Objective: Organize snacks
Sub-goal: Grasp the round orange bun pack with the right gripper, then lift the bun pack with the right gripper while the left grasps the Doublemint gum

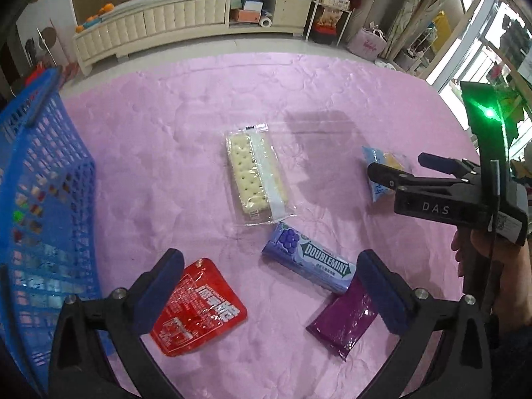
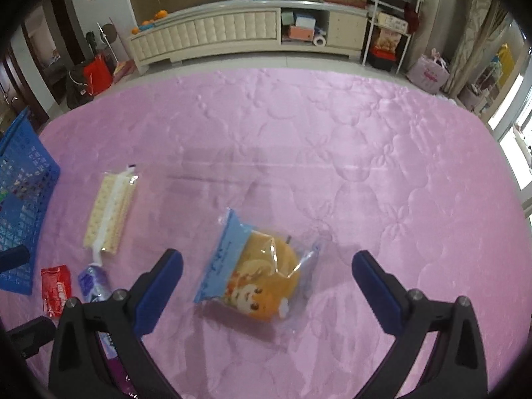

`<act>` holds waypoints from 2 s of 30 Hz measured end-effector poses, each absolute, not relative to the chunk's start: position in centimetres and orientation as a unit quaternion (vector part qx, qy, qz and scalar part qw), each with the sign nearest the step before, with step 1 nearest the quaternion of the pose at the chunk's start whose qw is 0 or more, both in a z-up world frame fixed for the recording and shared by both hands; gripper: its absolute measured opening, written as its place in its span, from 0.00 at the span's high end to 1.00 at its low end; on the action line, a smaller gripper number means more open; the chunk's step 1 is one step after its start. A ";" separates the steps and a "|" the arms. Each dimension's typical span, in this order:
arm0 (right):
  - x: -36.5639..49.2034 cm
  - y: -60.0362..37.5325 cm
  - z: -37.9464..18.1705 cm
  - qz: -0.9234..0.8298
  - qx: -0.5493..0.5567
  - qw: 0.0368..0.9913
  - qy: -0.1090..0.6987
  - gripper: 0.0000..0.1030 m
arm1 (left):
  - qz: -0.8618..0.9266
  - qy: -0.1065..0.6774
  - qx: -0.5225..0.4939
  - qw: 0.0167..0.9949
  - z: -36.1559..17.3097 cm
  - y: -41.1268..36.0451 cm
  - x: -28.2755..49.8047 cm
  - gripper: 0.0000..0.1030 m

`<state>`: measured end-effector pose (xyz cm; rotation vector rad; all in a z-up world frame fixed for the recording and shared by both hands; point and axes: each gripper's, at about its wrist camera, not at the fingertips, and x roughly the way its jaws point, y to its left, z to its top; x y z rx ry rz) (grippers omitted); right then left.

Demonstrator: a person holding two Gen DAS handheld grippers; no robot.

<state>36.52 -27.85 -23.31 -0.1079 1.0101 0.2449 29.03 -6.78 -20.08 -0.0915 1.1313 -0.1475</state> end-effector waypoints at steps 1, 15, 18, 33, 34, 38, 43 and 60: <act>36.6 -28.0 -23.4 0.114 -0.054 0.867 0.482 0.00 | -0.070 0.537 -0.047 0.839 -20.2 -6.7 29.2 0.00; 36.4 -28.5 -23.9 0.159 -0.023 0.855 0.493 0.38 | -0.056 0.546 -0.046 0.834 -20.4 -8.0 30.2 0.00; 35.9 -28.6 -23.8 0.175 -0.026 0.852 0.493 0.41 | -0.051 0.549 -0.056 0.833 -20.4 -8.1 30.2 0.00; 31.8 -30.2 -19.6 0.227 -0.050 0.871 0.433 0.43 | -0.024 0.543 -0.037 0.838 -20.0 -9.3 29.5 0.00; 31.6 -30.2 -19.4 0.229 -0.050 0.872 0.431 0.43 | -0.023 0.544 -0.034 0.838 -20.1 -9.5 29.5 0.00; 31.0 -30.2 -18.8 0.235 -0.051 0.873 0.423 0.43 | -0.026 0.545 -0.031 0.837 -20.1 -9.8 29.8 0.00; 30.7 -30.3 -18.8 0.239 -0.047 0.873 0.423 0.43 | -0.023 0.554 -0.025 0.832 -20.6 -10.3 30.2 0.10; 30.7 -29.4 -19.7 0.246 -0.057 0.867 0.431 0.43 | -0.007 0.598 -0.057 0.799 -24.9 -10.6 32.9 0.46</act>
